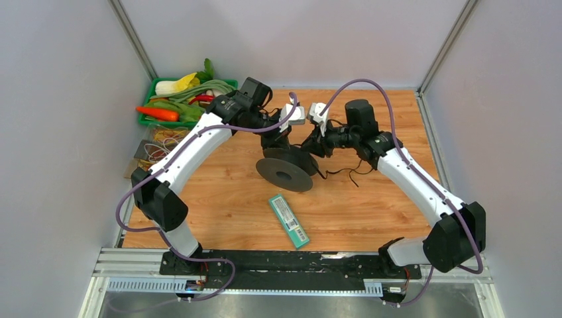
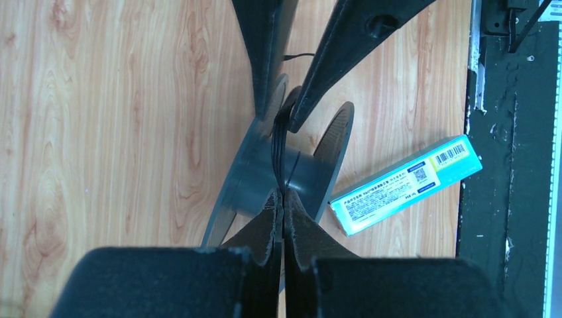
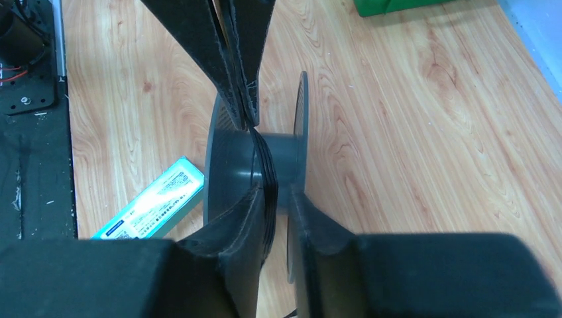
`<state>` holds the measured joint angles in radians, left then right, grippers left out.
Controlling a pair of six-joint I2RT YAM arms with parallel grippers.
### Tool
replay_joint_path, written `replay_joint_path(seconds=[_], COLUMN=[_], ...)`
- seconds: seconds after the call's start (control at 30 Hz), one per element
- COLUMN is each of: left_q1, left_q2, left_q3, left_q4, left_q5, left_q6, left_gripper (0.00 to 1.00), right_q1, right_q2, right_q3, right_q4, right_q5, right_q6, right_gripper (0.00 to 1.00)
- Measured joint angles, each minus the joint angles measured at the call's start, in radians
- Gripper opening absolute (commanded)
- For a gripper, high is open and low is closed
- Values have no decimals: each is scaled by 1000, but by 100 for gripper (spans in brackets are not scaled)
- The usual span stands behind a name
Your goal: Wrap the cables
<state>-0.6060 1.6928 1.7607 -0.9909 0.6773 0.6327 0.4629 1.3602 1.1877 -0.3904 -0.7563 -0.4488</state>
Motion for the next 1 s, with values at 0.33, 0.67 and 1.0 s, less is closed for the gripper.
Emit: replay_joint_path(seconds=[0.33,0.67,1.0], left_q1=[9,78,135], left_q2=[7,-24,-71], left_q3=[0,-80,-209], left_q4=[0,154,276], left_q5=[9,-7,21], left_q6=[-5,-66,122], left_gripper=[11,61,68], right_q1=[2,2,11], right_q2=[0,73,201], right_q3=[-5,37,104], right_q4=[6,-151,-287], right_q5=[14,31,138], right_q6=[-20,35,142], right_gripper=[0,0,0])
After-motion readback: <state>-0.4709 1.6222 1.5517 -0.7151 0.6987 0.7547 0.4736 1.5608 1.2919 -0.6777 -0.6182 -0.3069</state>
